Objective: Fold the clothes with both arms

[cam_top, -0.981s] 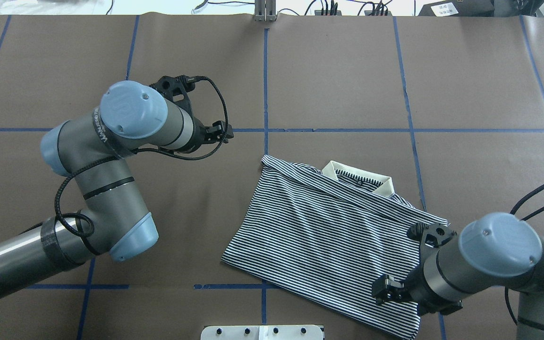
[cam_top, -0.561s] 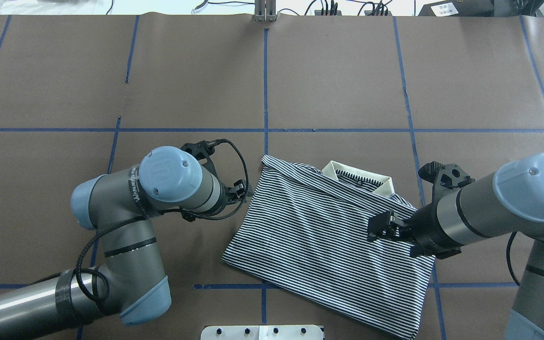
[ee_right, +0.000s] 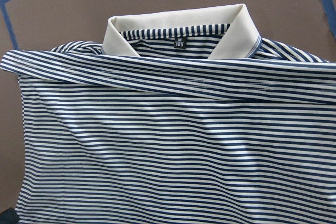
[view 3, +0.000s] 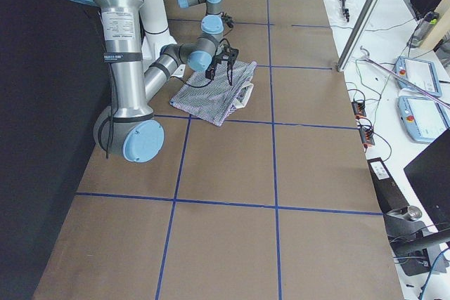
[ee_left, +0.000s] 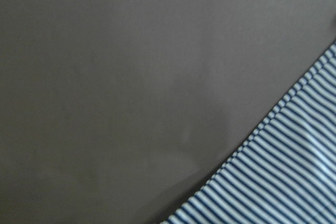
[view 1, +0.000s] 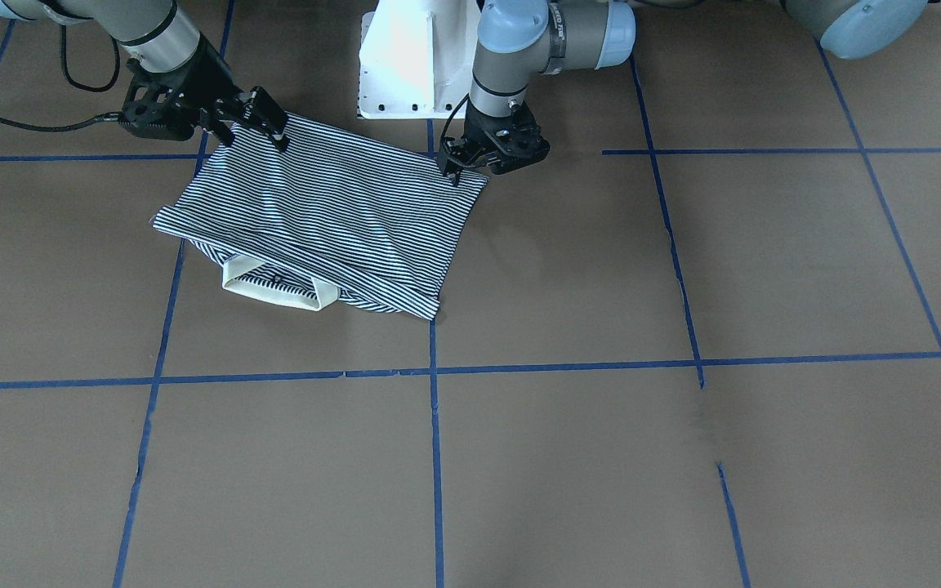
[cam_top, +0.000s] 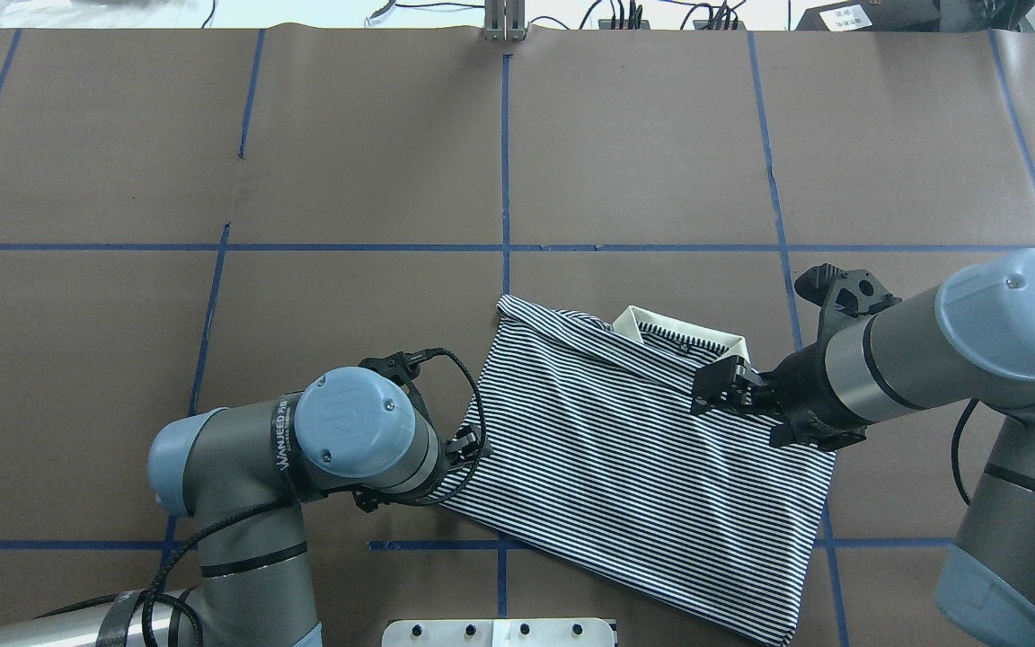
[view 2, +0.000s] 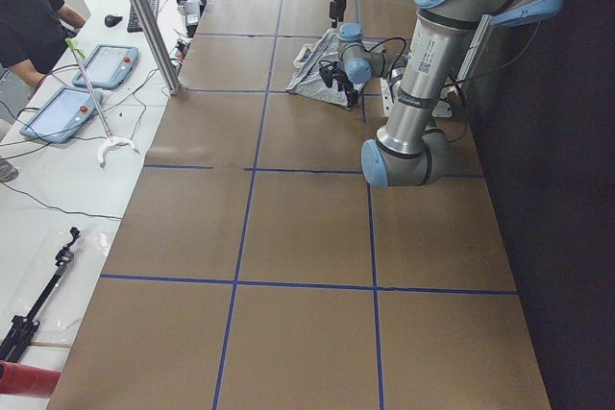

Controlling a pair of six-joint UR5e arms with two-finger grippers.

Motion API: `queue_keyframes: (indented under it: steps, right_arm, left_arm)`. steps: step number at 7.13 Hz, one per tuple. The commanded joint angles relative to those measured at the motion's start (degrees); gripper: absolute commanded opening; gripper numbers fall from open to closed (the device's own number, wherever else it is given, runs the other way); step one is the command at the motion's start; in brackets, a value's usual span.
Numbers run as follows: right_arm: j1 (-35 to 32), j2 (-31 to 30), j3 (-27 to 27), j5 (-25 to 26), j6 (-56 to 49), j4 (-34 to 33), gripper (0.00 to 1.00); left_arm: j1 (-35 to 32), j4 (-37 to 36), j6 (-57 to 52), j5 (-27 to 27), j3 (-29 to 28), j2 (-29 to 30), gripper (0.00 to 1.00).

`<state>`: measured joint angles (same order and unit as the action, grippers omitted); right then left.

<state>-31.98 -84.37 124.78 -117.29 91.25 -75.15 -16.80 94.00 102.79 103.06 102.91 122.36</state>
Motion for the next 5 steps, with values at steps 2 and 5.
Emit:
queue_keyframes:
  steps: [2,5]
  right_arm:
    - [-0.2,0.2,-0.1,0.0,0.0,0.0,1.0]
    - [-0.5,0.1,-0.1,0.1,0.0,0.0,1.0]
  left_arm:
    - [0.4,0.4,0.0,0.1,-1.8,0.1,1.0]
    - [0.5,0.4,0.0,0.1,-1.9,0.5,1.0]
